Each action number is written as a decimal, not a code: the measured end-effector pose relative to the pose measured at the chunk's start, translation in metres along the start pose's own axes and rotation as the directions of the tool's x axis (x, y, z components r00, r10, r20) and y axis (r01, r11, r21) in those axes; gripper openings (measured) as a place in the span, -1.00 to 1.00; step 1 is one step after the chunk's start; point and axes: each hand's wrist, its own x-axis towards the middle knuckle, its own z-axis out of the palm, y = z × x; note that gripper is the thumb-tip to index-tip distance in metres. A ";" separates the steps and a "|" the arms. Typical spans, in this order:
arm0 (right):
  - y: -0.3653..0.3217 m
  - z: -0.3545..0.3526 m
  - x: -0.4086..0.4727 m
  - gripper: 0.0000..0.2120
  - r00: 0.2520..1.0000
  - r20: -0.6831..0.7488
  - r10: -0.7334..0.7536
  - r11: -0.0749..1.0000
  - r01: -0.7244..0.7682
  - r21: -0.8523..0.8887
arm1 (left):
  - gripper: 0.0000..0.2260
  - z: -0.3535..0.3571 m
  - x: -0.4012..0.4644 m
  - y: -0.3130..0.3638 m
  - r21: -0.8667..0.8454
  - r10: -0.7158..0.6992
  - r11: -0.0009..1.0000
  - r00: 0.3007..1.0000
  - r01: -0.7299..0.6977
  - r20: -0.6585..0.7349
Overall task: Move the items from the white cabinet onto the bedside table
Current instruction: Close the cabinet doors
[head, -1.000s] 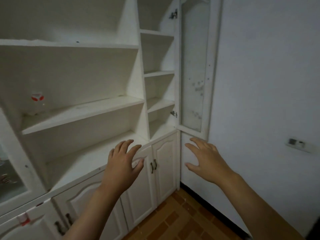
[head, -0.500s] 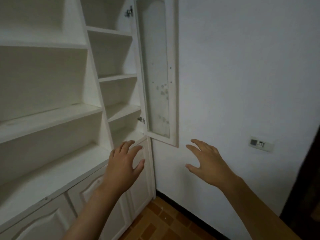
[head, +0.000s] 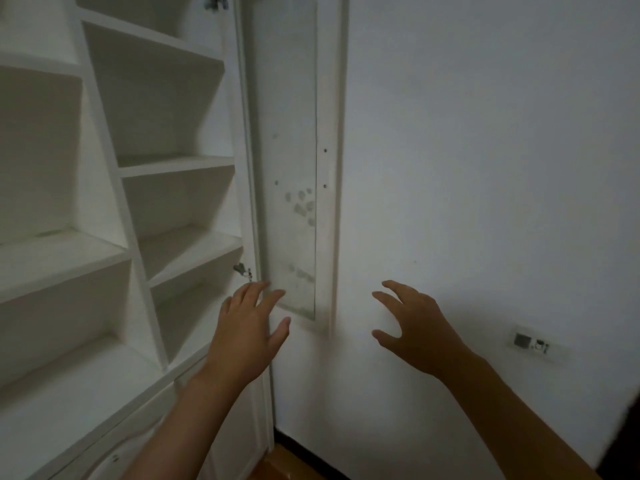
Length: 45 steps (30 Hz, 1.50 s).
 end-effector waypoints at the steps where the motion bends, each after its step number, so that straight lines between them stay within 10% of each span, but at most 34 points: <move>1: 0.003 0.004 0.016 -0.33 1.000 -0.007 0.005 1.000 -0.005 -0.006 | -0.51 0.006 0.014 -0.010 -0.008 0.011 1.000 1.000 -0.011 0.000; 23: 0.082 0.048 0.270 -0.32 0.978 -0.162 -0.130 0.991 0.125 -0.041 | -0.49 0.117 0.226 -0.079 0.048 0.082 0.996 0.996 -0.080 -0.040; 45: 0.134 0.064 0.411 -0.20 0.744 -0.427 -0.513 0.850 0.511 -0.130 | -0.42 0.165 0.332 -0.048 0.300 0.059 0.954 0.994 -0.029 -0.091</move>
